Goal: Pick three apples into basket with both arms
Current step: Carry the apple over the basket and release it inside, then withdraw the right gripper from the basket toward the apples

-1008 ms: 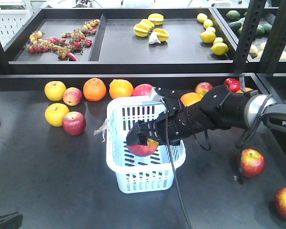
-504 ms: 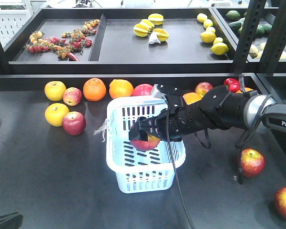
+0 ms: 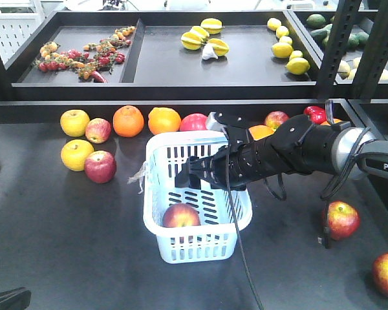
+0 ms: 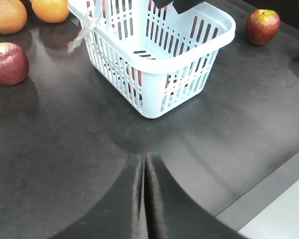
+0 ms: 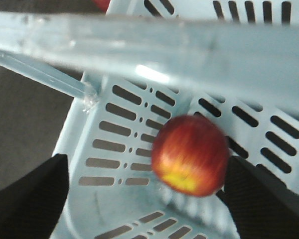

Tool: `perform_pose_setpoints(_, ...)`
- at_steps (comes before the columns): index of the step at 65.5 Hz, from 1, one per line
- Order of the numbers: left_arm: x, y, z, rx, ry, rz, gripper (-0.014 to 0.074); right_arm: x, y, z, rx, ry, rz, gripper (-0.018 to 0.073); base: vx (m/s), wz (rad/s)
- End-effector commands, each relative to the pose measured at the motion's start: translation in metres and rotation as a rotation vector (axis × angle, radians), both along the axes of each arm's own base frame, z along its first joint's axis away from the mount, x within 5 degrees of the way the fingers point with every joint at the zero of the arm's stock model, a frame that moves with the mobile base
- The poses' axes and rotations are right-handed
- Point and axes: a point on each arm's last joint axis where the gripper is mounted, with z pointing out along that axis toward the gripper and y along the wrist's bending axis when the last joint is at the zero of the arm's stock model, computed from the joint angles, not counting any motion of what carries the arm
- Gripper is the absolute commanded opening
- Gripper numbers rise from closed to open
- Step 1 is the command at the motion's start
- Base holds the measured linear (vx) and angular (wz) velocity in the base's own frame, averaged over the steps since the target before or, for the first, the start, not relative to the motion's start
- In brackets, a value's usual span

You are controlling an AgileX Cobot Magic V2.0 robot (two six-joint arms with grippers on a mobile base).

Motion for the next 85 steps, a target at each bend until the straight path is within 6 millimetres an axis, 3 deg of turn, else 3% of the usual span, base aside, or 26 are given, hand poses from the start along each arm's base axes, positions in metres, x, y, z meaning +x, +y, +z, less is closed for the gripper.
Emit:
perform_pose_setpoints(1,0.005,0.000,0.012,-0.055,-0.055,0.033,-0.0008,-0.004,0.000,0.041,0.074,-0.055,0.011,0.0524,0.00,0.00)
perform_pose_setpoints(9,0.005,0.000,0.012,-0.055,-0.055,0.033,-0.0008,-0.017,-0.002,0.059,0.075,-0.048,0.080,0.0375,0.00,0.00)
perform_pose_setpoints(22,0.005,0.000,0.012,-0.055,-0.055,0.033,-0.0008,-0.051,-0.018,0.102,-0.055,-0.091,0.190,-0.0012,0.00,0.00)
perform_pose_setpoints(33,0.005,0.000,0.012,-0.055,-0.055,0.033,-0.0008,-0.074,-0.062,0.142,-0.264,-0.154,0.040,-0.0008,0.00,0.00)
perform_pose_setpoints(40,0.005,0.000,0.012,-0.054,-0.055,0.033,-0.0008,-0.086,-0.107,0.159,-0.406,-0.148,-0.112,-0.0006,0.00,0.00)
perform_pose_setpoints(46,0.005,0.000,0.012,-0.054,-0.055,0.033,-0.0008,-0.099,-0.147,0.158,-0.515,-0.106,-0.221,-0.0006,0.00,0.00)
perform_pose_setpoints(54,0.005,0.000,0.012,-0.054,-0.055,0.033,-0.0008,-0.115,-0.188,0.139,-0.543,-0.019,-0.344,-0.0003,0.00,0.00)
perform_pose_setpoints(62,0.005,0.000,0.012,-0.054,-0.055,0.033,-0.0008,-0.123,-0.215,0.113,-0.561,0.063,-0.405,0.0042,0.00,0.00)
perform_pose_setpoints(69,0.005,0.000,0.012,-0.054,-0.055,0.033,-0.0008,-0.129,-0.230,0.095,-0.579,0.116,-0.421,0.0148,0.00,0.00)
perform_pose_setpoints(85,0.005,0.000,0.012,-0.054,-0.056,0.034,-0.0008,-0.122,-0.251,0.073,-0.584,0.185,-0.480,0.0641,0.00,0.00)
